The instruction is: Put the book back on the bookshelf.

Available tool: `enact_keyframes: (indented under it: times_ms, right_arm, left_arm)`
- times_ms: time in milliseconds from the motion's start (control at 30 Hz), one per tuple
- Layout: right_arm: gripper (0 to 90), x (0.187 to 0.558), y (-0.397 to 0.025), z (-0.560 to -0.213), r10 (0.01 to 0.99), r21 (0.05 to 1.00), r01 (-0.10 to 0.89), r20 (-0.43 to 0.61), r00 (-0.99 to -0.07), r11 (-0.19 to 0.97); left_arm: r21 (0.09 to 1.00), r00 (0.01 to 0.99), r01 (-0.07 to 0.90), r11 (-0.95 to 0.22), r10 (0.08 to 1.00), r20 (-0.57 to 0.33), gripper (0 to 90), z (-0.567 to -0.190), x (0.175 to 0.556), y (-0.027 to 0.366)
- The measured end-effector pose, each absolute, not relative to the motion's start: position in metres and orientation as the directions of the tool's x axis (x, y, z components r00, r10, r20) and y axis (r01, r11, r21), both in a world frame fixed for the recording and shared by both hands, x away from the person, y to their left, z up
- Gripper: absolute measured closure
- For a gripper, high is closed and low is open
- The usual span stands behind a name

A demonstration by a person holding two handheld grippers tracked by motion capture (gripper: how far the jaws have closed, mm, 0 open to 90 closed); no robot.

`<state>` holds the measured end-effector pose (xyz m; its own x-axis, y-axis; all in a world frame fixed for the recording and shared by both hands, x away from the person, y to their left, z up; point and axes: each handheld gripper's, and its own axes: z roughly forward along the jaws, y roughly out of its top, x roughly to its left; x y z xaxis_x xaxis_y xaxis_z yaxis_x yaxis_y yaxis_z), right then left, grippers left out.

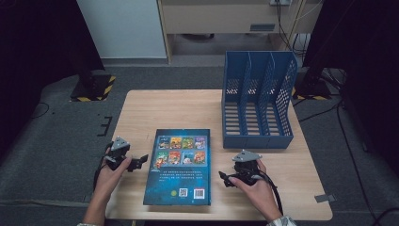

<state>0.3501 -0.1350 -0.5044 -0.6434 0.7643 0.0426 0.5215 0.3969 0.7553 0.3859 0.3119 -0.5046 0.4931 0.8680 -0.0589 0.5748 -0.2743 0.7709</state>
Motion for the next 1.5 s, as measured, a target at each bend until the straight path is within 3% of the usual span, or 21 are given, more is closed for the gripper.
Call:
enact_keyframes:
  times_ms: [233,567,867,1200,1333,1500]
  right_arm:
    - [5.5,0.341,-0.113,-0.484,0.689,0.799,0.455,0.073,-0.722,0.393]
    - [6.2,0.35,-0.068,-0.495,0.58,0.785,0.426,0.106,-0.808,0.45]
    - [2.5,0.365,-0.059,-0.504,0.602,0.76,0.451,0.099,-0.792,0.468]
    - [0.1,0.369,-0.059,-0.508,0.623,0.755,0.488,0.136,-0.771,0.438]
    - [0.4,0.371,-0.063,-0.511,0.629,0.744,0.532,0.196,-0.752,0.404]
    - [0.4,0.373,-0.065,-0.513,0.626,0.737,0.554,0.232,-0.745,0.387]
  left_arm:
    - [0.789,0.565,0.557,-0.26,0.815,-0.131,3.7,-0.498,0.382,0.291]
    - [0.764,0.638,0.55,-0.336,0.76,-0.125,3.6,-0.501,0.378,0.259]
    - [0.75,0.646,0.562,-0.348,0.752,-0.135,2.5,-0.507,0.38,0.254]
    - [0.735,0.63,0.61,-0.296,0.744,-0.223,0.0,-0.514,0.383,0.254]
    - [0.729,0.621,0.626,-0.277,0.743,-0.251,0.0,-0.516,0.385,0.256]
    - [0.702,0.612,0.669,-0.243,0.717,-0.335,0.0,-0.521,0.39,0.256]
